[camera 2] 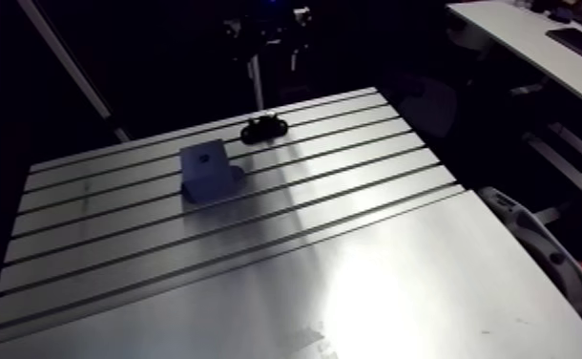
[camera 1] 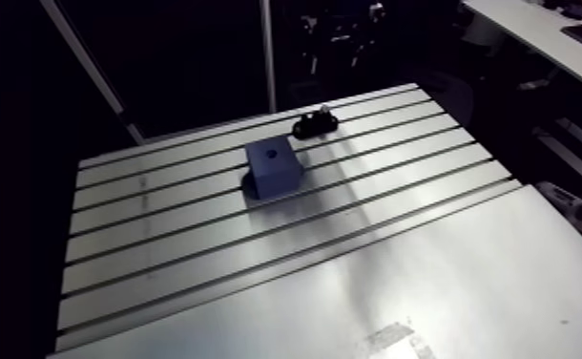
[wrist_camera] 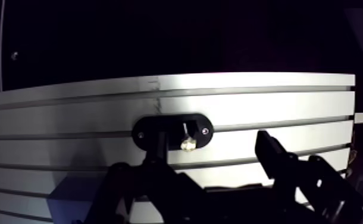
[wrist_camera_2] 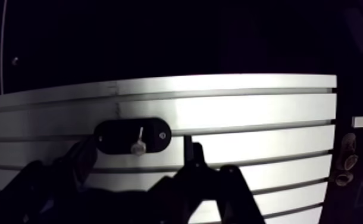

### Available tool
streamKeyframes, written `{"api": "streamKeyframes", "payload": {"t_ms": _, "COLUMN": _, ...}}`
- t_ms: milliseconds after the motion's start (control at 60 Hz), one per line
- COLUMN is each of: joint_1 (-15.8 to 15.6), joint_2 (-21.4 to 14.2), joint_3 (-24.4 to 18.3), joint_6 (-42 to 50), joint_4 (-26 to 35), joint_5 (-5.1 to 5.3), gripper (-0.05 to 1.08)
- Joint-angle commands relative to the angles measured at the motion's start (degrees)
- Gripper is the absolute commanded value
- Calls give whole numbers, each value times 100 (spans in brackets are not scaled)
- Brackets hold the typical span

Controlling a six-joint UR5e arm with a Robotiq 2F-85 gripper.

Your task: Pick up the M10 bolt and insert it into the hex recess until seated.

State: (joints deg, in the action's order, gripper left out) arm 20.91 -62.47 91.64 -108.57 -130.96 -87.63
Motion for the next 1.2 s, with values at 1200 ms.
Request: {"api": "streamKeyframes", "payload": {"t_ms": 1200, "joint_1": 18, "joint_2": 276, "joint_3": 350, "joint_6": -185, "joint_4": -322, "joint_5": 154, "gripper": 44}}
